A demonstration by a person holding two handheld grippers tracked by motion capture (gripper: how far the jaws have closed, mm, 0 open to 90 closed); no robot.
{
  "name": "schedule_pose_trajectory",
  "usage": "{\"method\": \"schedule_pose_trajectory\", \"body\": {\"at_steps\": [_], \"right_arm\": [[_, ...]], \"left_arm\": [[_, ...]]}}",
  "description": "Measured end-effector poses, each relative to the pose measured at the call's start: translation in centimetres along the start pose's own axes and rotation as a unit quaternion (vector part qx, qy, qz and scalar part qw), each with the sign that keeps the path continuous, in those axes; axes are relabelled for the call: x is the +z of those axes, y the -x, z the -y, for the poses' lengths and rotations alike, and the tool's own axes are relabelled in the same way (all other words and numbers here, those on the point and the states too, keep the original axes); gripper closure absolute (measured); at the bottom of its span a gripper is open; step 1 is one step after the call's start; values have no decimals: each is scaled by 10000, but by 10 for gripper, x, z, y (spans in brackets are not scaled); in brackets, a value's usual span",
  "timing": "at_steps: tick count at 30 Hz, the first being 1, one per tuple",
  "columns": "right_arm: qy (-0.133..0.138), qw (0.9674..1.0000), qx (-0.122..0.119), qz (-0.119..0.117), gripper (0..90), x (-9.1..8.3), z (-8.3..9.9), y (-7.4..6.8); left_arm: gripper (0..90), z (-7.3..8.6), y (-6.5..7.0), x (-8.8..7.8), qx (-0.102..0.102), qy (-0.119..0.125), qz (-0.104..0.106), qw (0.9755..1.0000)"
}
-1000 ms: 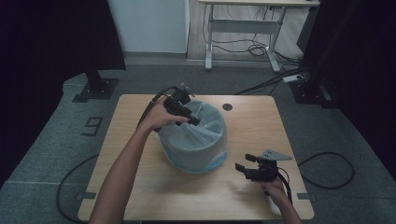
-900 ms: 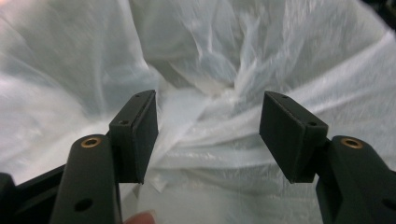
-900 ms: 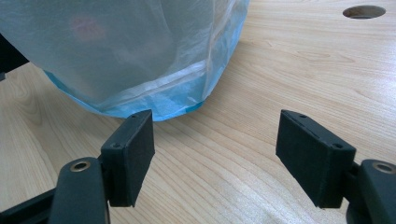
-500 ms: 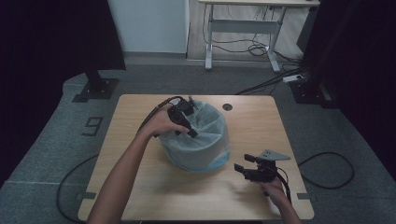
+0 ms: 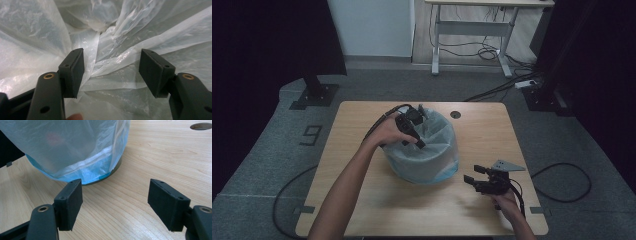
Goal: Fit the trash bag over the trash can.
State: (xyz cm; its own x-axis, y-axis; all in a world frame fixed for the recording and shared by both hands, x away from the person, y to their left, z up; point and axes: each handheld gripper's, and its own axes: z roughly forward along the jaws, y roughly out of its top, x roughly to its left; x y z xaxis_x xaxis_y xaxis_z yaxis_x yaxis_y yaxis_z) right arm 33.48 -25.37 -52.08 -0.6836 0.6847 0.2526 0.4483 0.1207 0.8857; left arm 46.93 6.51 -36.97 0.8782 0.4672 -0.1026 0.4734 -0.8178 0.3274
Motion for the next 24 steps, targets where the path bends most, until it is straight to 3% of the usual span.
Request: {"method": "schedule_pose_trajectory", "body": {"at_steps": [6,14,20,24], "right_arm": [[14,10000,4,23,273,-1,0,1],[7,10000,-26,35,273,-1,0,1],[-16,10000,-38,37,274,-1,0,0],[-12,10000,-35,32,274,-1,1,1]], "left_arm": [[369,5,2,-20,26,659,203,9976],[367,-8,-1,-31,-56,997,150,9949],[366,-23,-7,-19,-149,976,147,9950],[362,-34,-11,-4,-169,704,117,9973]]}}
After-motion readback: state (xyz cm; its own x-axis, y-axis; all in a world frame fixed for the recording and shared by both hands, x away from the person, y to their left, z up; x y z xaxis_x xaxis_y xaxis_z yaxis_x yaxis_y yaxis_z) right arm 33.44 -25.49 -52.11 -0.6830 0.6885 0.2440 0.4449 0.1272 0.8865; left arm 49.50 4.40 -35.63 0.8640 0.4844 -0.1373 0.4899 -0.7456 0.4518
